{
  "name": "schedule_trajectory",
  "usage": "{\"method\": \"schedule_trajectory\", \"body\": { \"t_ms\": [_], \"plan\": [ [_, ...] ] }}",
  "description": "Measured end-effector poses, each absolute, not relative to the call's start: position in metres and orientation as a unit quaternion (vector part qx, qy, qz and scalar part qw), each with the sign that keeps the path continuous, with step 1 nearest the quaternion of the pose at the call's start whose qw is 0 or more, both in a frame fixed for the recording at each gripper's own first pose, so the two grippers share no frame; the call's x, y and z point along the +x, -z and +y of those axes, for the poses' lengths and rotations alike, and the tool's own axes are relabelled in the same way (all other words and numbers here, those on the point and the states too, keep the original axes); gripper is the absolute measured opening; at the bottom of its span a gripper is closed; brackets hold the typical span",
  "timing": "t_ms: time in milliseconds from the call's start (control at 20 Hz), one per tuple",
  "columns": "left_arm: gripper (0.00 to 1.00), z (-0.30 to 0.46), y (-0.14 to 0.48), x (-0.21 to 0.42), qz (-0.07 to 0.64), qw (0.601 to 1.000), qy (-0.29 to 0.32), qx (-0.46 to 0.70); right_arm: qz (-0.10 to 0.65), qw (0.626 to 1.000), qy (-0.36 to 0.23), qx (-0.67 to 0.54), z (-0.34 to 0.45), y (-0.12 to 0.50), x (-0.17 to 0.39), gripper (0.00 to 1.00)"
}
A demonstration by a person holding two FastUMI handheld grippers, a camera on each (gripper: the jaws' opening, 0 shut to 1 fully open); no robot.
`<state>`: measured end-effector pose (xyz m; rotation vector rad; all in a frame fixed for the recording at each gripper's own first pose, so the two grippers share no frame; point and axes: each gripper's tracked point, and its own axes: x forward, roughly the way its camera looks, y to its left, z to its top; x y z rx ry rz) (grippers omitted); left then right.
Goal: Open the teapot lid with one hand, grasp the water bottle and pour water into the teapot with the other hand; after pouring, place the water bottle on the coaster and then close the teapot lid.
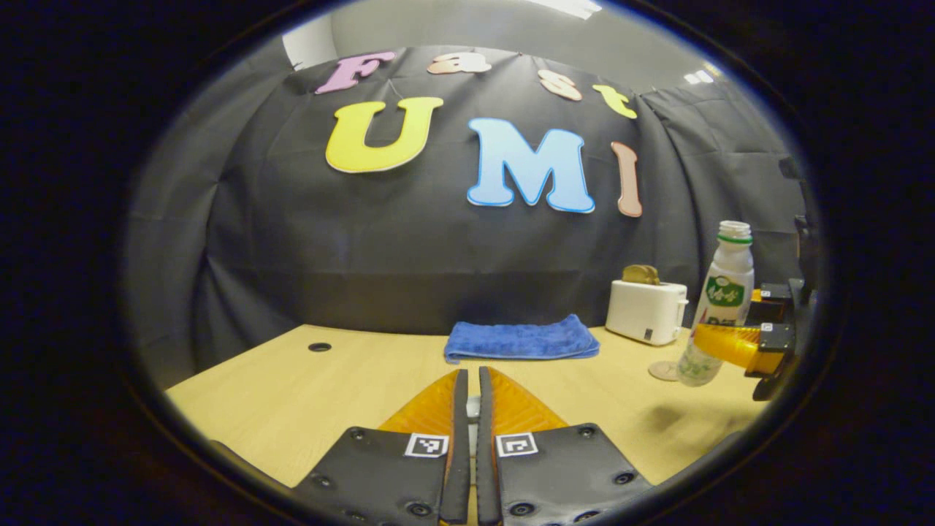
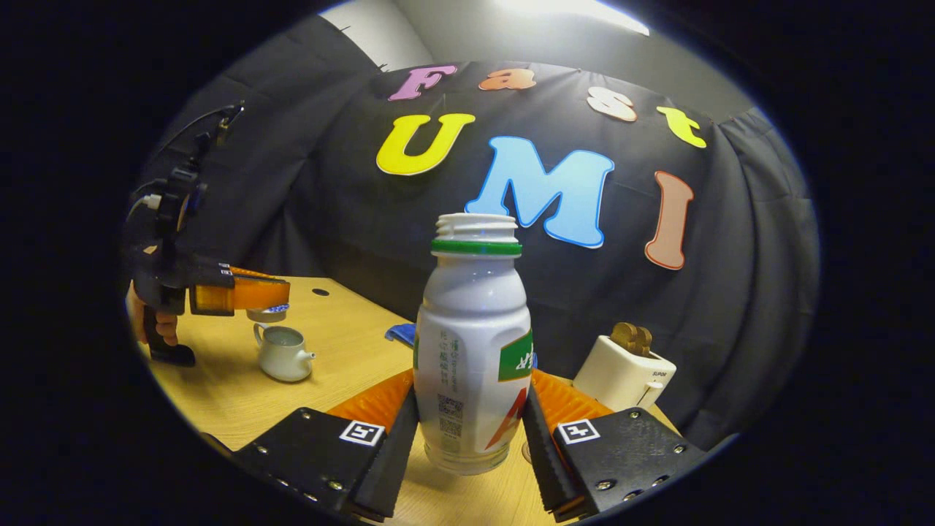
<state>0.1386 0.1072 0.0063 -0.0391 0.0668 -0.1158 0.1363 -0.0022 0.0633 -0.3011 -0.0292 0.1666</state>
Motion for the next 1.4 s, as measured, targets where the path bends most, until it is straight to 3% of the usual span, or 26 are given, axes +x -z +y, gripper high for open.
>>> {"method": "schedule_trajectory", "body": {
  "t_ms": [100,200,250,350,800,950,1000,1050,1150,1250,1400],
  "plan": [
    [0.14,0.11,0.008,0.151,0.046,0.998,0.049,-0.009,-0.022,0.989,-0.081,-0.123,-0.01,-0.06,0.137,0.71],
    [0.1,0.108,0.019,0.158,0.061,0.997,0.053,-0.012,-0.029,0.991,-0.077,-0.104,-0.019,-0.057,0.137,0.71],
    [0.14,0.106,0.02,0.158,0.059,0.997,0.052,-0.009,-0.03,0.992,-0.075,-0.102,-0.021,-0.057,0.138,0.71],
    [0.1,0.102,0.023,0.161,0.061,0.997,0.054,-0.003,-0.029,0.991,-0.075,-0.102,-0.024,-0.055,0.137,0.71],
    [0.14,0.106,0.034,0.163,0.071,0.996,0.051,-0.004,-0.023,0.992,-0.076,-0.093,-0.027,-0.05,0.14,0.71],
    [0.1,0.105,0.035,0.164,0.069,0.996,0.051,0.002,-0.021,0.992,-0.072,-0.097,-0.031,-0.05,0.14,0.71],
    [0.17,0.105,0.032,0.162,0.064,0.997,0.05,0.003,-0.019,0.993,-0.07,-0.096,-0.033,-0.048,0.14,0.71],
    [0.13,0.104,0.032,0.162,0.062,0.997,0.053,0.004,-0.017,0.993,-0.068,-0.095,-0.034,-0.047,0.141,0.71],
    [0.24,0.104,0.03,0.159,0.056,0.997,0.051,0.003,-0.012,0.993,-0.065,-0.093,-0.036,-0.044,0.143,0.71],
    [0.4,0.108,0.024,0.156,0.047,0.998,0.05,0.006,-0.009,0.994,-0.067,-0.086,-0.037,-0.044,0.145,0.71],
    [0.54,0.116,0.009,0.146,0.022,0.999,0.038,-0.004,-0.007,0.995,-0.068,-0.076,-0.049,-0.051,0.153,0.71]
  ]
}}
